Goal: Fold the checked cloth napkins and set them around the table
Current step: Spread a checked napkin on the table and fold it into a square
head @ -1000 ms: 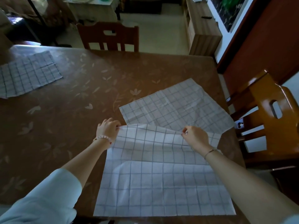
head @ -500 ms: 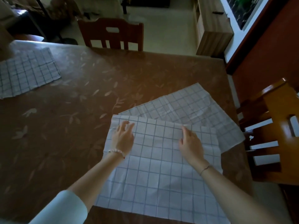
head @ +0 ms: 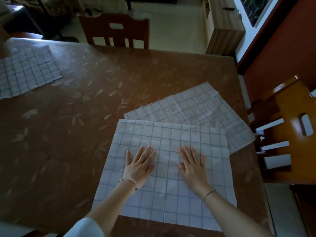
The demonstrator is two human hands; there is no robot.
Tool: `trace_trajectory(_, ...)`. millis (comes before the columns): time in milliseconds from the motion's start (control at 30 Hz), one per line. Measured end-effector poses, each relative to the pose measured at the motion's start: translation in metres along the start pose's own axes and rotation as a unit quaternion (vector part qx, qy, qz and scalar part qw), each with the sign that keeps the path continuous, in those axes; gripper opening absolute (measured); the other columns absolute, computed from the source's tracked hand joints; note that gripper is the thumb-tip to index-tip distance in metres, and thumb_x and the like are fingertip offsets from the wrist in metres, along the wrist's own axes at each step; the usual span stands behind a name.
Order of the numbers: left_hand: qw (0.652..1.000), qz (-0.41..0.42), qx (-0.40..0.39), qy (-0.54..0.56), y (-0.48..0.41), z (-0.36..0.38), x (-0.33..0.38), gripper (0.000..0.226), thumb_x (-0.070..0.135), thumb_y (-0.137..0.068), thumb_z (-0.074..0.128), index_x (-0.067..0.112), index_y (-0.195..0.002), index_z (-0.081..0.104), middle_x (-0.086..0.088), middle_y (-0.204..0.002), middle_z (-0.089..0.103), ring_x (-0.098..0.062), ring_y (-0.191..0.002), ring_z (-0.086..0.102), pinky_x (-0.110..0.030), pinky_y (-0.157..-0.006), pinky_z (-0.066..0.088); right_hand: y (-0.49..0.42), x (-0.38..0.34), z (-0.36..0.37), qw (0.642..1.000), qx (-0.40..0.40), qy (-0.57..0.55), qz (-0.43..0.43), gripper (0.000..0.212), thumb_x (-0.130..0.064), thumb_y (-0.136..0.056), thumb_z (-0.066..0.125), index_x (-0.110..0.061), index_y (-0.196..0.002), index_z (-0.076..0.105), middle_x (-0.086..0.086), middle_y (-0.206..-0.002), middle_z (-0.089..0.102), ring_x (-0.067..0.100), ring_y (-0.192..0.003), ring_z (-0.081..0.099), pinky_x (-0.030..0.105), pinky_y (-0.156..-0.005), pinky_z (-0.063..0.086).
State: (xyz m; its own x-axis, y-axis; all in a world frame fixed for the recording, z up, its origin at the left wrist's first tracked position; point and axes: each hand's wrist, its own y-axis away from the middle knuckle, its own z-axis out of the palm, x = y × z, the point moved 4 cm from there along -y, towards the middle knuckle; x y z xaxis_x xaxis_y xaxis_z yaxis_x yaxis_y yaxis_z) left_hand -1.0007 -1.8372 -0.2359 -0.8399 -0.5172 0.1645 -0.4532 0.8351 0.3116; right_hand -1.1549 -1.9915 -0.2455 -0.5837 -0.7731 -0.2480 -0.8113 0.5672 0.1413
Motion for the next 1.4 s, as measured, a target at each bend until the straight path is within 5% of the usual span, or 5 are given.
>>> trace_trajectory(167, 0.998, -0.004, 0.037, 0.059, 0.023, -0.017, 0.012, 0.063, 0.057, -0.082, -0.001, 0.037, -0.141, -0.015, 0.009, -0.15, -0.02, -0.019, -0.139, -0.02, -0.051, -0.11, -0.013, 0.033, -0.008, -0.02, 0.999, 0.039, -0.034, 0.002, 0.056, -0.04, -0.094, 0.01, -0.027, -0.148, 0.0, -0.009, -0.156, -0.007, 0.012, -0.142, -0.016, 0.041, -0.115, -0.013)
trace_trajectory(367, 0.999, 0.02, -0.013, -0.024, 0.08, 0.031, 0.043, 0.063, 0.052, -0.09, 0.027, 0.019, -0.145, 0.025, 0.0, -0.151, 0.026, -0.02, -0.139, 0.02, -0.054, -0.107, 0.015, 0.097, -0.038, 0.008, 0.999, -0.019, -0.048, 0.002, 0.06, -0.049, -0.093, 0.008, -0.026, -0.147, -0.004, -0.011, -0.155, -0.011, 0.007, -0.141, -0.018, 0.04, -0.114, -0.01)
trace_trajectory(633, 0.999, 0.048, 0.01, 0.0, 0.093, 0.021, 0.049, 0.064, 0.058, -0.084, -0.004, 0.029, -0.139, -0.022, 0.008, -0.149, -0.026, -0.018, -0.138, -0.026, -0.045, -0.11, -0.02, 0.117, -0.029, 0.005, 0.999, 0.043, -0.007, -0.022, 0.057, -0.04, -0.097, 0.021, -0.019, -0.149, 0.011, -0.003, -0.155, 0.013, 0.016, -0.144, 0.002, 0.043, -0.114, 0.002)
trace_trajectory(800, 0.994, 0.1, 0.026, -0.023, 0.119, 0.039, 0.061, 0.057, 0.044, -0.093, 0.027, 0.025, -0.146, 0.016, 0.0, -0.152, 0.024, -0.025, -0.141, 0.016, -0.049, -0.107, 0.006, 0.154, -0.024, 0.023, 1.0, 0.011, 0.01, -0.022, 0.056, -0.043, -0.098, 0.016, -0.022, -0.149, 0.007, -0.002, -0.155, 0.018, 0.015, -0.144, 0.003, 0.044, -0.112, 0.006)
trace_trajectory(1400, 0.972, 0.212, 0.076, -0.061, 0.148, 0.018, 0.034, 0.045, 0.029, -0.064, 0.076, 0.019, -0.107, 0.066, -0.001, -0.117, 0.062, -0.018, -0.107, 0.06, -0.04, -0.084, 0.053, 0.173, -0.004, 0.009, 0.995, -0.056, 0.024, -0.076, 0.064, -0.054, -0.088, 0.035, -0.025, -0.144, 0.026, -0.005, -0.151, 0.025, 0.015, -0.141, 0.021, 0.032, -0.112, 0.01)
